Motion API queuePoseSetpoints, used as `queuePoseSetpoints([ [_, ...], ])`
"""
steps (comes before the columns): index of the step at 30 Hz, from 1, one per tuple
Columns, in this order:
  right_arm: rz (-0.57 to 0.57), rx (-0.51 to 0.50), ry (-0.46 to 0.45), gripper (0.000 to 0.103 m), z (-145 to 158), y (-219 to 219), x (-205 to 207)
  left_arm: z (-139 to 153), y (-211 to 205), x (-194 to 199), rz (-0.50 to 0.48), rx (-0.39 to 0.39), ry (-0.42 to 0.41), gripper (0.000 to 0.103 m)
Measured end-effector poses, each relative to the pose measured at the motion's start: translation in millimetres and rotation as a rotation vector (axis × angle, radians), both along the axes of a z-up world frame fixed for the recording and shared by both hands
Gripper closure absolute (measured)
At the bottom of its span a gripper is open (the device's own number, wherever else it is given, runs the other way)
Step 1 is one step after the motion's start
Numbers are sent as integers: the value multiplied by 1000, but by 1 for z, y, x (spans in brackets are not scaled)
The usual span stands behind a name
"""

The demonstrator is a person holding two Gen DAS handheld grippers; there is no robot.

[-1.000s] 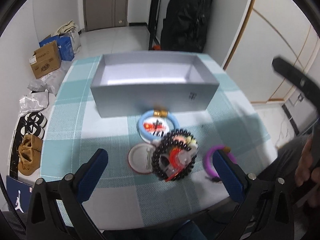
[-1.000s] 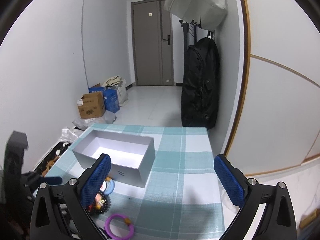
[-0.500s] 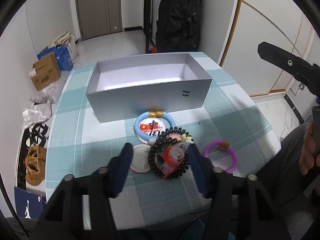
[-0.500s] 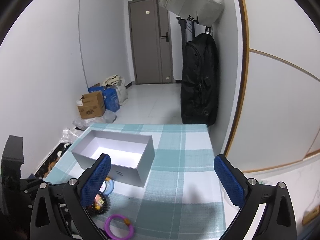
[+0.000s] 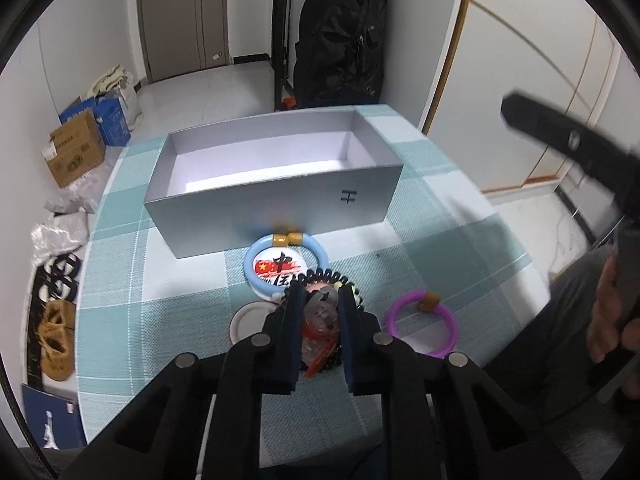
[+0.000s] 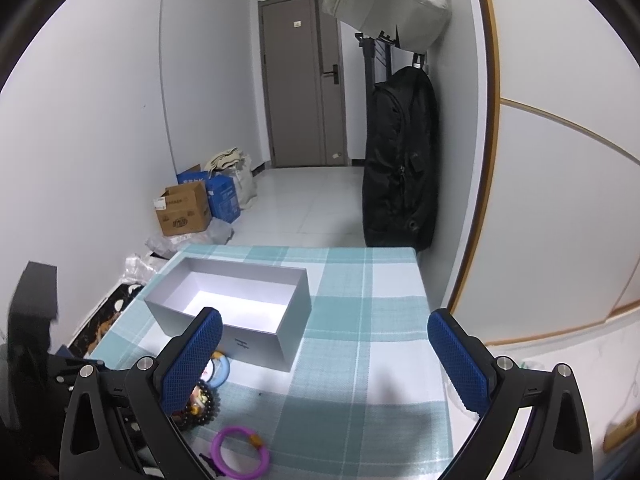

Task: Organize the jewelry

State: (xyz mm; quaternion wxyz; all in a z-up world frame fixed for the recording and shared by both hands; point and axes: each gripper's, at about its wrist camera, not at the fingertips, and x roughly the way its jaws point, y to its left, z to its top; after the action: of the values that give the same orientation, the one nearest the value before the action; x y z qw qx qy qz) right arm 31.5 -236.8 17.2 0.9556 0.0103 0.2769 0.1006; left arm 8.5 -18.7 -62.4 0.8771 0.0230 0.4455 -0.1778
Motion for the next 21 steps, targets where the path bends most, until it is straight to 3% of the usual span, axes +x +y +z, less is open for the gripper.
queuePoseSetpoints([
  [8, 23, -8, 33, 0, -6, 5, 4, 16, 31, 17, 73, -229, 34, 91],
  [14, 59, -1, 88, 0, -15, 13, 7, 2, 43, 36, 108, -331, 145, 91],
  [16, 83, 10, 115, 0, -18, 16, 9, -5, 46, 43, 99, -399, 212, 92],
  [21, 186, 93, 238, 0, -32, 24, 15, -6, 48, 48, 98, -475, 250, 92],
])
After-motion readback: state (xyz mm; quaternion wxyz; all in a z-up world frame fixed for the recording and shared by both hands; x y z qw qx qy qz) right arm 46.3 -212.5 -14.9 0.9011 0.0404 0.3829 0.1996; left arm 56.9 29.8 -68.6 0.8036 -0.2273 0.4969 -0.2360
